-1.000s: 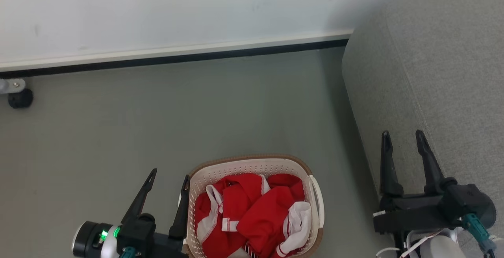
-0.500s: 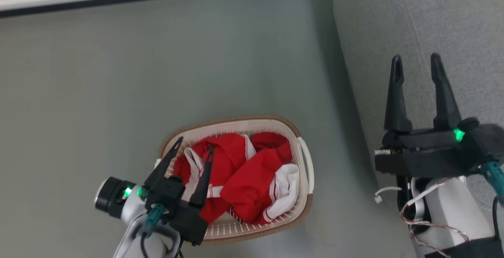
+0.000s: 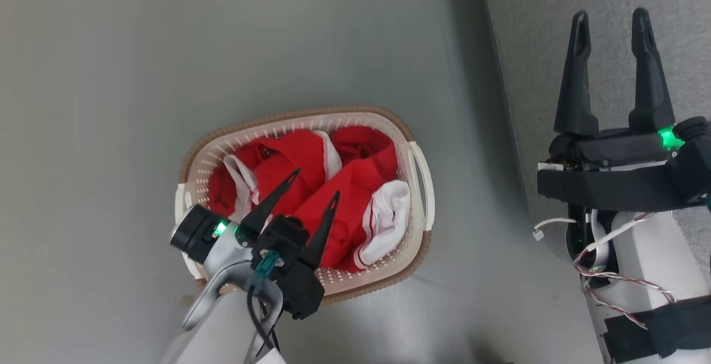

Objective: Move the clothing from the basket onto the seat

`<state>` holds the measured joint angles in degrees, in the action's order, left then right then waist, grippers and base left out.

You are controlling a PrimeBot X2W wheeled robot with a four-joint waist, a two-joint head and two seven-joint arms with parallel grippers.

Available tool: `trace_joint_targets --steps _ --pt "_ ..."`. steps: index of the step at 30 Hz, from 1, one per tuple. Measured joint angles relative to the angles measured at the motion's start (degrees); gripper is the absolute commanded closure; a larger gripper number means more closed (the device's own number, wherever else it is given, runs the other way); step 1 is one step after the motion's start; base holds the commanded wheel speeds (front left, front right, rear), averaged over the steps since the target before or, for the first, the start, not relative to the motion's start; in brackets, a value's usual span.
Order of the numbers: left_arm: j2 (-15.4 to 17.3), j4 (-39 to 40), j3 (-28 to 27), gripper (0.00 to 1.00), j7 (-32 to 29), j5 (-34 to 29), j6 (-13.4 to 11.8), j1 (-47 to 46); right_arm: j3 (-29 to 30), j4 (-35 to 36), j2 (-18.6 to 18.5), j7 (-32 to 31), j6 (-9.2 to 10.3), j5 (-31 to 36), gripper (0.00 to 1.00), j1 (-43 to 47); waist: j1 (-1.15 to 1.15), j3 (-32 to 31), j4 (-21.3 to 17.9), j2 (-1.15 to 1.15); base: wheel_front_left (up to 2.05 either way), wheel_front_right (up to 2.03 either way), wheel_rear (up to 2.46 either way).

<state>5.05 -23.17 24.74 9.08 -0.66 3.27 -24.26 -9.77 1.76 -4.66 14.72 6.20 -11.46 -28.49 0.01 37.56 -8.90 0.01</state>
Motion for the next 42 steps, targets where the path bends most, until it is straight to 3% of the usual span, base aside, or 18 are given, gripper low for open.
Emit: trace_joint_targets --steps 10,19,38,39,40,41,42 --pt "-0.57 -4.08 3.78 0.0 -1.2 -2.94 1.35 -5.65 -0.22 1.31 0.38 0.01 -0.16 -0.1 0.0 -5.63 0.0 8.53 -2.11 0.01 0.0 0.0 0.0" --pt "-0.56 -8.49 2.94 0.0 -0.77 -2.99 1.3 -8.72 -0.59 0.0 0.78 0.01 -0.21 -0.12 0.0 -8.09 -0.01 14.36 -4.46 0.0 0.0 0.0 0.0" --pt "0.75 -17.72 0.45 0.0 -1.01 -2.96 -0.25 -13.26 -1.45 -1.72 1.32 0.01 -0.24 -0.68 0.0 -8.56 -0.02 17.73 -8.26 -0.01 0.0 0.0 0.0" --pt "0.66 -18.07 0.51 0.22 -1.0 -2.96 -0.25 -13.34 -1.43 -1.82 1.32 0.01 -0.24 -0.7 0.0 -8.56 -0.02 17.75 -8.34 -0.01 0.0 0.0 0.0" --pt "0.6 -18.53 0.56 0.56 -1.0 -2.96 -0.25 -13.39 -1.43 -1.91 1.34 0.01 -0.24 -0.7 0.0 -8.56 -0.02 17.77 -8.42 -0.01 0.0 0.0 0.0" --pt "0.58 -18.94 0.63 0.74 -1.0 -2.96 -0.25 -13.44 -1.43 -1.99 1.35 0.01 -0.24 -0.7 0.0 -8.56 -0.02 17.77 -8.49 -0.01 0.0 0.0 0.0" --pt "0.56 -19.26 0.67 1.0 -1.0 -2.96 -0.25 -13.53 -1.41 -2.08 1.35 0.01 -0.24 -0.7 0.0 -8.56 -0.02 17.75 -8.54 -0.01 0.0 0.0 0.0"
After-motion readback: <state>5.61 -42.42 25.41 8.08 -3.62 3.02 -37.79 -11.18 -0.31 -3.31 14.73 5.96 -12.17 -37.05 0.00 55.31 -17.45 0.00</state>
